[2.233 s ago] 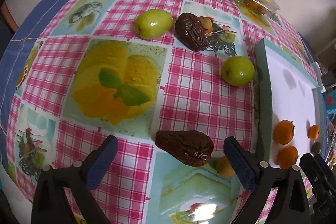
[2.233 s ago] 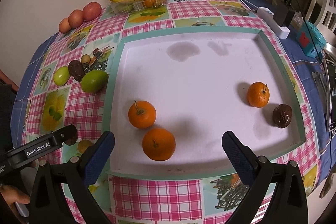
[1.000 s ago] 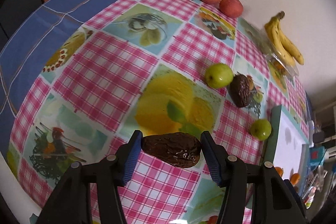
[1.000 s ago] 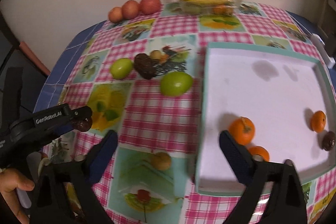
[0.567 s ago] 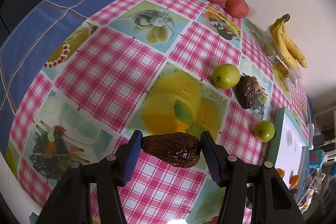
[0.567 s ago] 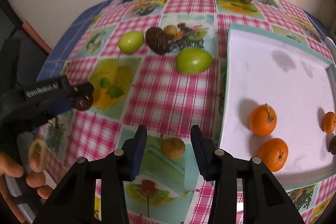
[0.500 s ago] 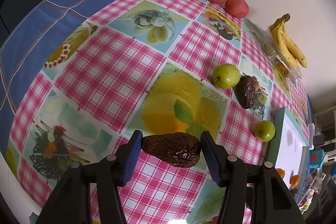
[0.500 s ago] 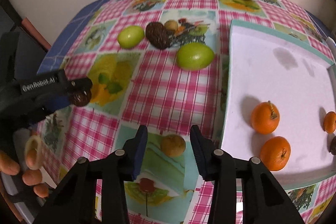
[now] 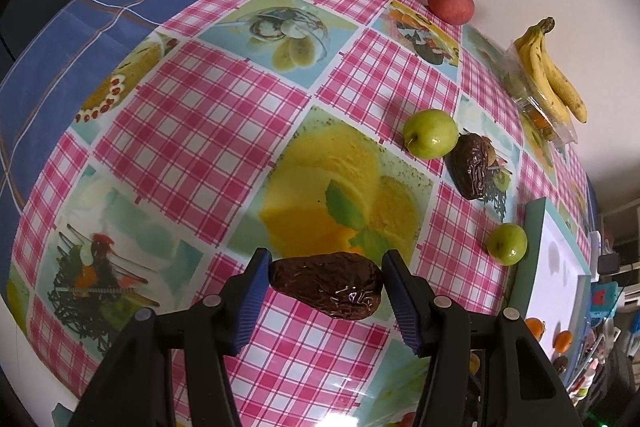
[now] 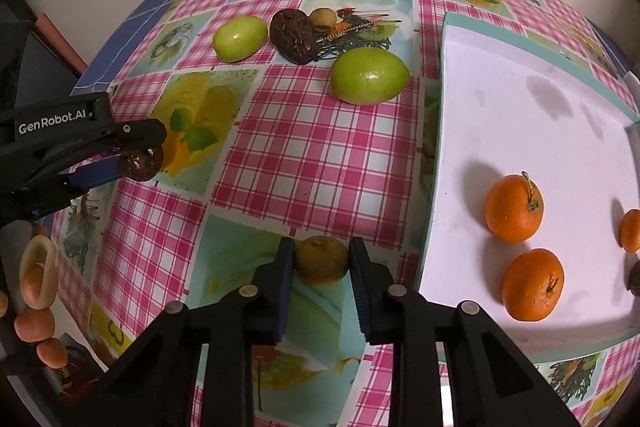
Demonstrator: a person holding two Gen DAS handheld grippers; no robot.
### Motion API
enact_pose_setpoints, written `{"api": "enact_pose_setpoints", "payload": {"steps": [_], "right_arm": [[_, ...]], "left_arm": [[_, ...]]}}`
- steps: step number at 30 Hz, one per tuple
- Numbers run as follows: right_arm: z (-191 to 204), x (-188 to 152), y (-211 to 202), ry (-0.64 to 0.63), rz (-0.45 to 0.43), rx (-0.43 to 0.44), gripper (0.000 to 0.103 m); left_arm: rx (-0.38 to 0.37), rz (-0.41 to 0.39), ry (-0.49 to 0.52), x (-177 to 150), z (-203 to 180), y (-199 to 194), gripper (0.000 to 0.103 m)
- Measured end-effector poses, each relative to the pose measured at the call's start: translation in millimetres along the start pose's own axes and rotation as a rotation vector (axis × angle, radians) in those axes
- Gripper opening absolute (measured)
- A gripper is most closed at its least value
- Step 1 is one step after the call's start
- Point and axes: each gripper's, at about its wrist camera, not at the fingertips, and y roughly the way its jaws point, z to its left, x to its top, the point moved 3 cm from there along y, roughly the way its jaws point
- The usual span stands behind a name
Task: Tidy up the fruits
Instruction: 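Grasp a small brown kiwi with the right tool while the left tool holds the date, then carry the date and kiwi into the white tray and open both tools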
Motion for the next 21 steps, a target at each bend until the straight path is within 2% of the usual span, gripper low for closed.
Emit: {"api": "enact_pose_setpoints", "payload": {"steps": [4, 12, 17, 21], "right_arm": [[1, 1, -4, 0.003, -0.01, 0.015, 0.028], [-10, 8, -29, 0.033, -0.086, 0.036, 0.028], [-34, 15, -49, 0.095, -0.148, 0.024, 0.028], [-68, 19, -65, 0.171, -0.188, -0.016, 0.028]], "left_arm": [[0.0, -0.002, 0.003, 1, -1, 0, 0.06], [-0.019, -0.038, 0.007, 3, -7, -12, 0.06], [-0.039, -0.054, 0.013, 2, -18, -18, 0.06], [-0.061, -0.063, 0.033, -1, -33, -21, 0.06]]}}
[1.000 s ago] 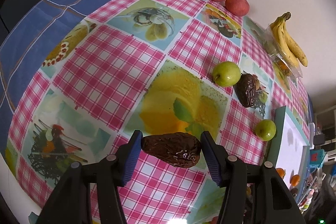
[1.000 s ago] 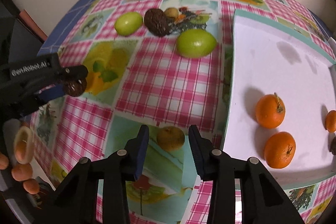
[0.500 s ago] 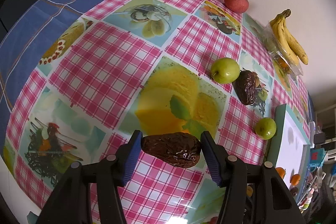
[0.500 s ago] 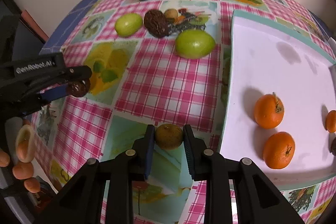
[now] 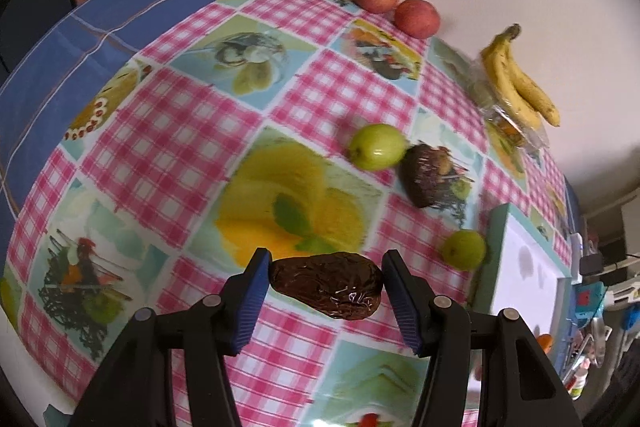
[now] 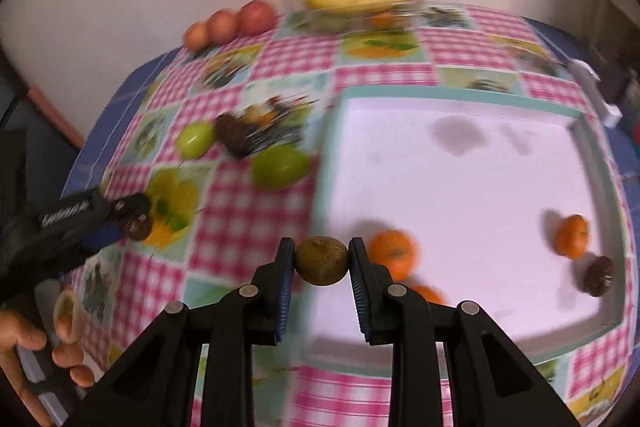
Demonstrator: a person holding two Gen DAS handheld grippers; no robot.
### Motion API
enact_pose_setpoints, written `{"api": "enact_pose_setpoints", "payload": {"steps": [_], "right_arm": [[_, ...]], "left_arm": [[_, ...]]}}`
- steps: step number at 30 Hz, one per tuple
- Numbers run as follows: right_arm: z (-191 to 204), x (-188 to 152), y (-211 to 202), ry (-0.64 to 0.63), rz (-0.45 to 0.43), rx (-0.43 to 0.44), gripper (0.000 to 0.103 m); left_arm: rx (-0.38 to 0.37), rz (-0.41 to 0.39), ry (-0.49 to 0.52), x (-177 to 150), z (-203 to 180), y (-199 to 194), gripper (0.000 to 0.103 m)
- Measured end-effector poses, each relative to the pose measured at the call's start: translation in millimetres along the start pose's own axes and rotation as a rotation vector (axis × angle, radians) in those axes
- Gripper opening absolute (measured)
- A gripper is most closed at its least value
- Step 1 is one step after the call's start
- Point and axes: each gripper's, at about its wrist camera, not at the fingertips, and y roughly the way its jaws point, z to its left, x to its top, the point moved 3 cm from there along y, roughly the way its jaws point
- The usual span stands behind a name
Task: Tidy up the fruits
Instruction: 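Carry the date and kiwi into the white tray and open both tools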
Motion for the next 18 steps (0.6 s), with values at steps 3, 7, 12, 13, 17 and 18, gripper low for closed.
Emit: {"api": "enact_pose_setpoints", "payload": {"steps": [3, 7, 12, 13, 17, 18], "right_arm": [[-33, 6, -5, 0.073, -0.016, -0.062, 0.028], [-66, 10, -12, 0.138, -0.035, -0.141, 0.028], [-102, 18, -21, 0.198, -0.06, -0.183, 0.028], [-105, 19, -21, 0.199, -0.063, -0.19, 0.028], [-114, 24, -20, 0.197, -0.061, -0.208, 0.028], [-116, 26, -19, 0.195, -0.062, -0.211, 0.028]], "left_arm": [[-0.015, -0.011, 0.031, -3, -18, -2, 0.06], [-0.039, -0.01, 0.077, -9, -43, -1, 0.06], [-0.081, -0.014, 0.181, -20, -87, 3, 0.06], [-0.086, -0.016, 0.201, -21, -95, 3, 0.06], [-0.102, -0.038, 0.309, -29, -134, 8, 0.06], [-0.102, -0.043, 0.327, -30, -140, 9, 0.06]]}}
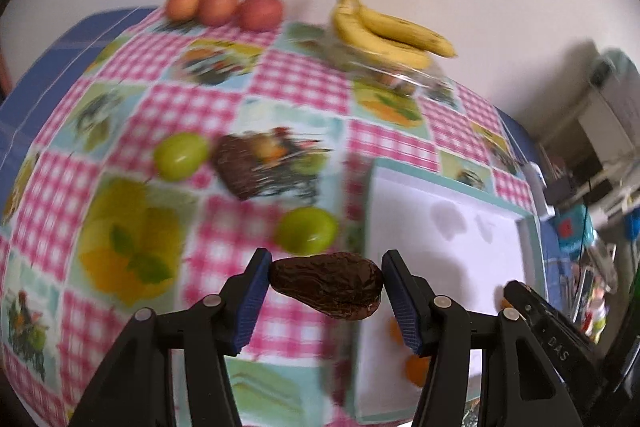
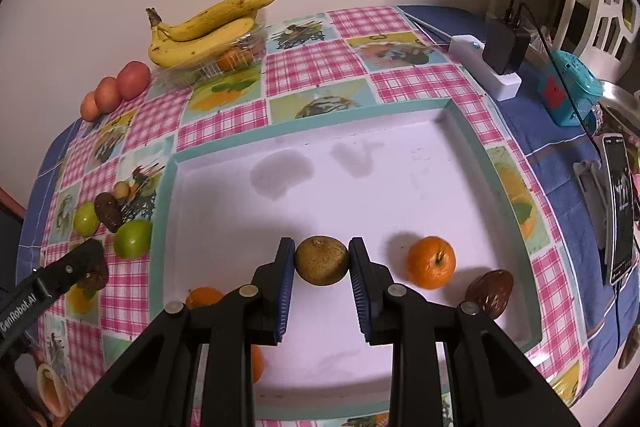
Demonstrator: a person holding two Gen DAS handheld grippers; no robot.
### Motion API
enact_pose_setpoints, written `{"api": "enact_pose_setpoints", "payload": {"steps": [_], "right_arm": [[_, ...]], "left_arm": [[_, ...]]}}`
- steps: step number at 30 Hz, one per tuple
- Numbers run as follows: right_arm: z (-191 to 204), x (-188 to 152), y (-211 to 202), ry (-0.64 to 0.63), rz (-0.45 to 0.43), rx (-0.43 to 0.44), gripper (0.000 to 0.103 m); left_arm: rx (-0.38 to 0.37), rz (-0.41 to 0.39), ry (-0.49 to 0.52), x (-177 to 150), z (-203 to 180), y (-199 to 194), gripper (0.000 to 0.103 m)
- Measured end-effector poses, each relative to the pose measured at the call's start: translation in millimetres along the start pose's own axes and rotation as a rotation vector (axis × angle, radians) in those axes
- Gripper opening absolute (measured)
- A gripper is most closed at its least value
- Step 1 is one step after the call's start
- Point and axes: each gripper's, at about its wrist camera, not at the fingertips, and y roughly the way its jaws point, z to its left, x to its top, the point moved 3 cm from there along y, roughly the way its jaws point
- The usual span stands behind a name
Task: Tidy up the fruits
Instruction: 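Carry the date and kiwi into the white tray and open both tools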
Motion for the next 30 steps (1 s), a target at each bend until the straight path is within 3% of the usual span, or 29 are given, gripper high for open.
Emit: {"api": "enact_pose_setpoints", "payload": {"steps": [13, 30], "right_arm": [[-14, 23, 13, -0.003, -0.017, -0.033, 0.028], [-34, 28, 40, 0.033, 0.024, -0.048, 0.028]], "left_arm": [[-0.019, -0.021, 0.116, 9, -52, 32, 0.06], [0.007, 0.017, 0.148, 8, -69, 71, 0.06]]}}
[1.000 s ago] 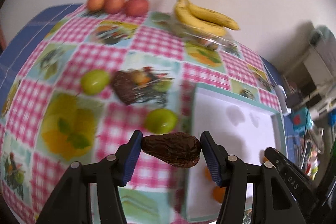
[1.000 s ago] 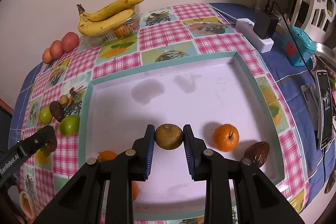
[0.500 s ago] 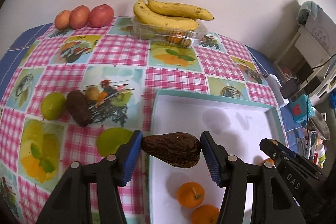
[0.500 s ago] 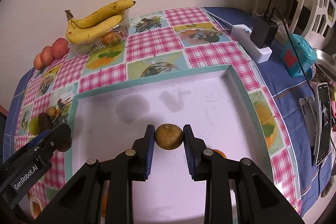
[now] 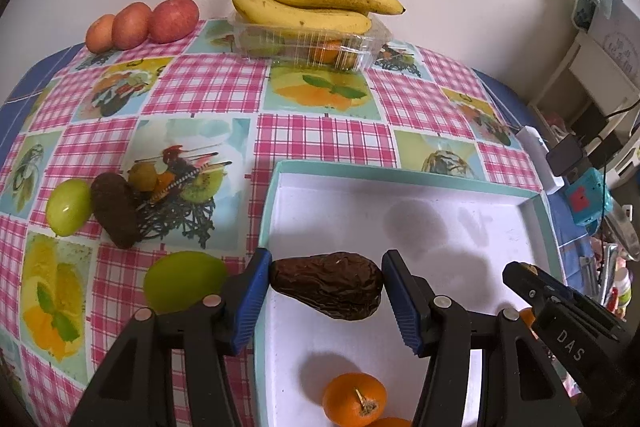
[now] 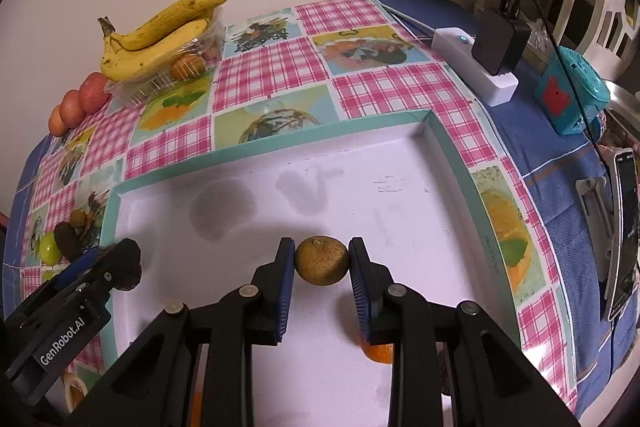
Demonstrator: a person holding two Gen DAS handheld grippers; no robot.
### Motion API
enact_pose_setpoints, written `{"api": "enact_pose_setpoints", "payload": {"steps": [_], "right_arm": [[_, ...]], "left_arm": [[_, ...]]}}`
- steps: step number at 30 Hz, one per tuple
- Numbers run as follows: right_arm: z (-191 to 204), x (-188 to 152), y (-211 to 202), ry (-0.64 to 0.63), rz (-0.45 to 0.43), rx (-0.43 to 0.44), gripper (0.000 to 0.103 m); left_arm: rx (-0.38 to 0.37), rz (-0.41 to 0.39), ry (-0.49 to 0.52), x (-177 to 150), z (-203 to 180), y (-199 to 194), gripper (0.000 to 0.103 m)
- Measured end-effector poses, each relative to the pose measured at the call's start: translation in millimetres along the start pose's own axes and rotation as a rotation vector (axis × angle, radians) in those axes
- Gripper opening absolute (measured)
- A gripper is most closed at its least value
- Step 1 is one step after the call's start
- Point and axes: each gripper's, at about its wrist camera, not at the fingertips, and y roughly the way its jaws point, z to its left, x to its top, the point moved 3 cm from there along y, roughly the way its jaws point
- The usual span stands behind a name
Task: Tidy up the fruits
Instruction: 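Carry the date and kiwi into the white tray and open both tools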
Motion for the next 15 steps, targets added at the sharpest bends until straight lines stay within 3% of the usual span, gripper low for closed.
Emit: {"api": "enact_pose_setpoints", "payload": {"steps": [15], "right_arm": [[-6, -12, 20, 0.032, 0.06, -0.009, 0.029]], "left_arm": [[0.014, 0.024, 0.014, -4, -1, 9, 0.06]]}}
